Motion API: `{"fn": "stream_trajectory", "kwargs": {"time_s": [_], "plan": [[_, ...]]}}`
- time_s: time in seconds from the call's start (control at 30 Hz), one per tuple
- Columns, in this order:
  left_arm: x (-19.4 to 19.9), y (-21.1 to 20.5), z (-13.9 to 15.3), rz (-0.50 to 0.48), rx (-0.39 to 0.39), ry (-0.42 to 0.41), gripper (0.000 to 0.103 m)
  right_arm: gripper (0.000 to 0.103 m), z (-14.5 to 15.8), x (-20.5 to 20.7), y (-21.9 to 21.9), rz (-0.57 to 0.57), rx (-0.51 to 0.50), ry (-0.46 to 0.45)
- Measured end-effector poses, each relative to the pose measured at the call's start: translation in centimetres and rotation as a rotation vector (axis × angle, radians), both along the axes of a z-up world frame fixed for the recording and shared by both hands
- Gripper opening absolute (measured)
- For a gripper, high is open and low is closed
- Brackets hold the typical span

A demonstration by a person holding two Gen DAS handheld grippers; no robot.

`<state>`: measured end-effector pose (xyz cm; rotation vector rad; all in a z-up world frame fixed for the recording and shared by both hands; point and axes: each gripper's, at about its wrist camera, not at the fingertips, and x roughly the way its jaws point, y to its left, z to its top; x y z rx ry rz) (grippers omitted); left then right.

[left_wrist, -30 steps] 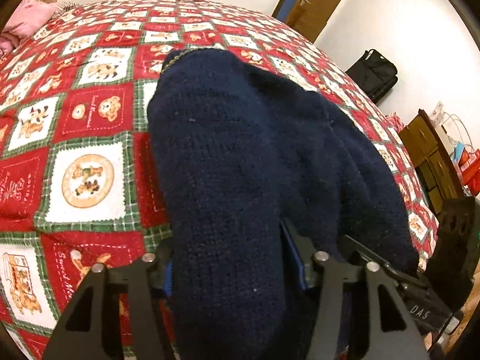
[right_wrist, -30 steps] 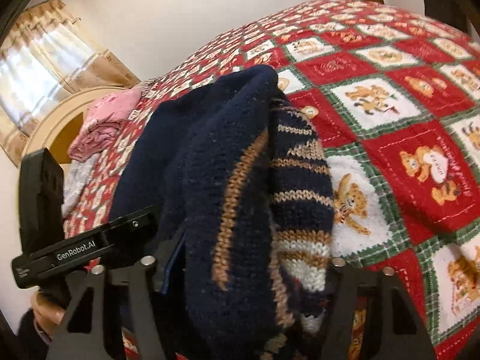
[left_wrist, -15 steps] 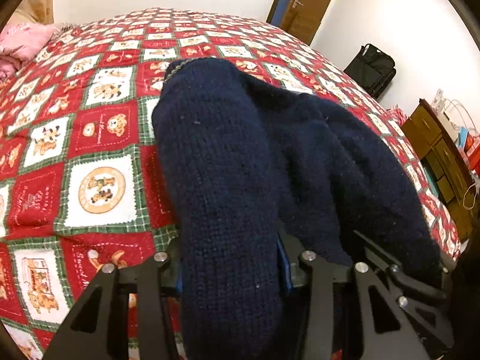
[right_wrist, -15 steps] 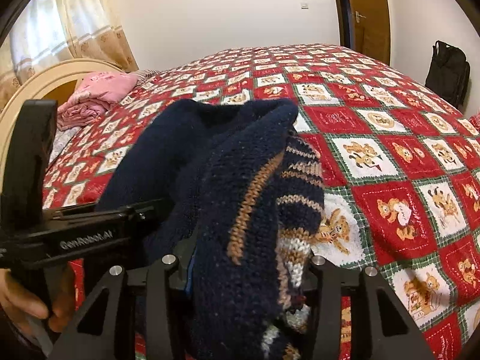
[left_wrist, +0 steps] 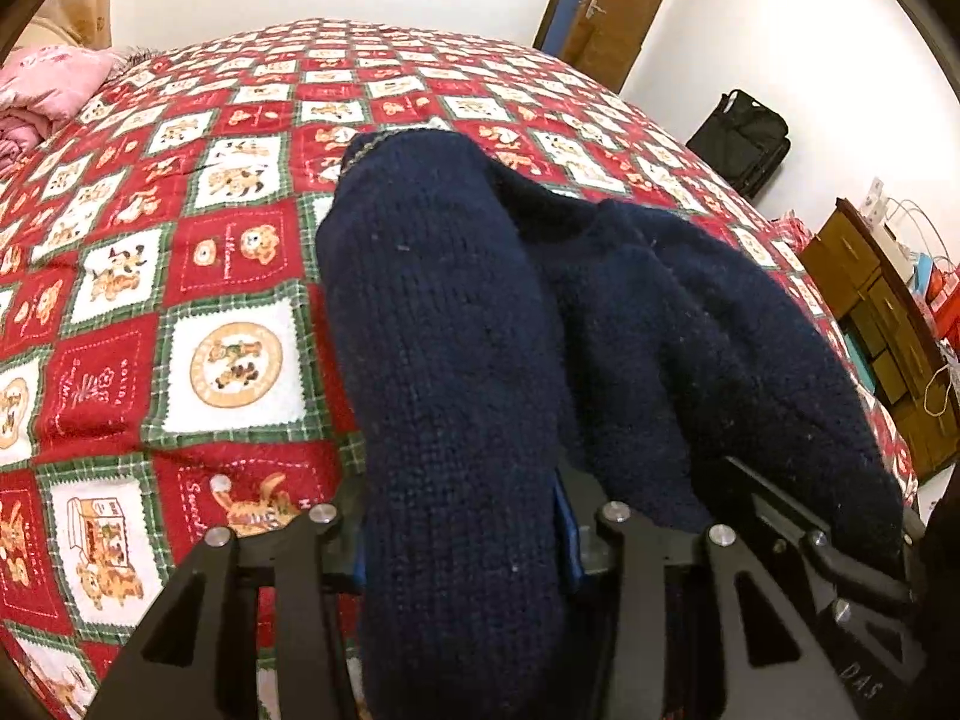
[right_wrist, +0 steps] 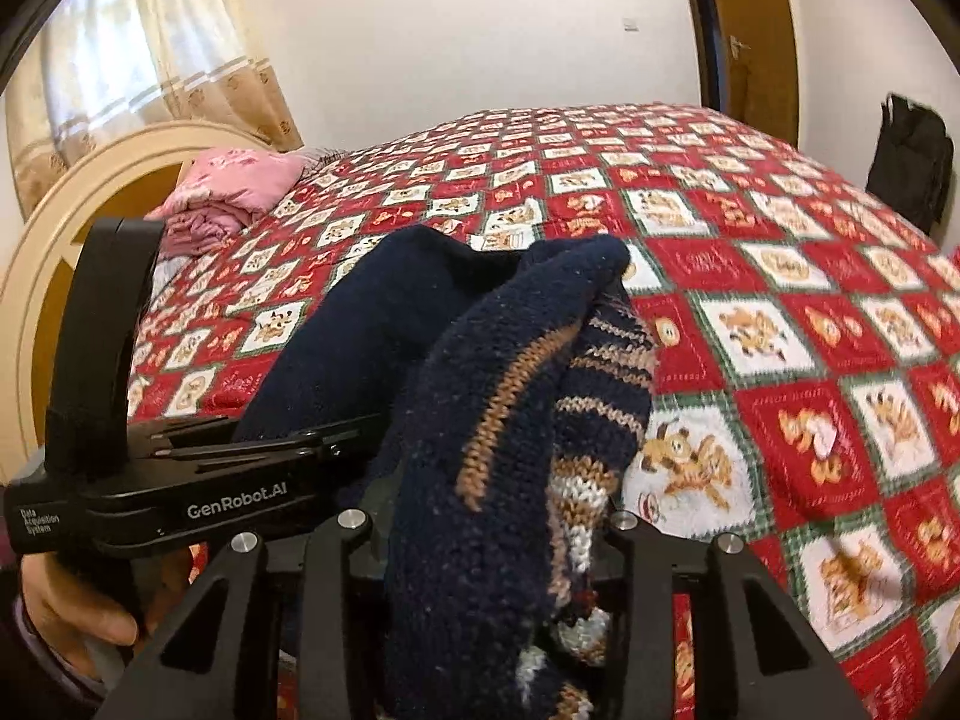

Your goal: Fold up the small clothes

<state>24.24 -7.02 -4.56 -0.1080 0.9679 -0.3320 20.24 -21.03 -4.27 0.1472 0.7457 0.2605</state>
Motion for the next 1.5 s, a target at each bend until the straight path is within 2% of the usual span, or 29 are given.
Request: {"fn": "stream_trajectory", "kwargs": {"time_s": [0.13,0.33,0.6,0.83,1.0,1.07,1.13,1.27,1.3,1.33,1.37,1.43,1.5], "plan": [[-0.4,-0.1,0.7,-0.009,0.005,-0.021,0.046,0.040,0.7,-0.5,0.4,0.008,0.004,-0.012],[-0.6,1.9,2.2,0.011,-0.050,-0.046,0.045,0.040,3.1,-0.9,2.1,0.057,0.019,-0.061],[0.1,7.7,4.1,0.116,-0.076,-0.091,0.045,0.040,5.9,0.8,8.4,0.186,0.010,-0.119],[1.8,14.9,6.7,0.250,-0.041,-0.164,0.045,0.040,8.0,3.9,16.0,0.322,0.036,-0.186],[4.0,19.9,7.9,0.341,0.059,-0.233,0.045,0.040,8.0,7.5,21.8,0.387,0.092,-0.238],[5.1,21.7,7.4,0.363,0.091,-0.241,0.045,0.040,6.8,9.6,23.8,0.398,0.107,-0.234],[6.4,23.4,5.8,0.399,0.116,-0.225,0.046,0.040,5.3,11.5,25.2,0.406,0.122,-0.192],[8.1,26.7,-0.1,0.454,0.084,-0.041,0.048,0.040,0.1,14.3,27.7,0.426,0.080,-0.035],[7.9,27.2,-1.4,0.472,0.083,-0.016,0.054,0.040,-1.3,14.4,28.2,0.437,0.052,-0.002],[7.6,27.6,-1.9,0.486,0.077,-0.024,0.064,0.042,-2.4,14.2,28.6,0.434,0.011,0.005],[7.0,27.9,-2.0,0.504,0.066,-0.046,0.070,0.046,-2.8,14.0,28.5,0.429,-0.002,0.000],[6.1,28.6,-1.9,0.538,0.081,-0.055,0.093,0.048,-3.1,13.8,27.7,0.419,0.028,0.007],[5.2,29.6,-1.5,0.549,0.072,-0.059,0.096,0.056,-3.5,13.9,26.5,0.413,0.069,0.047]]}}
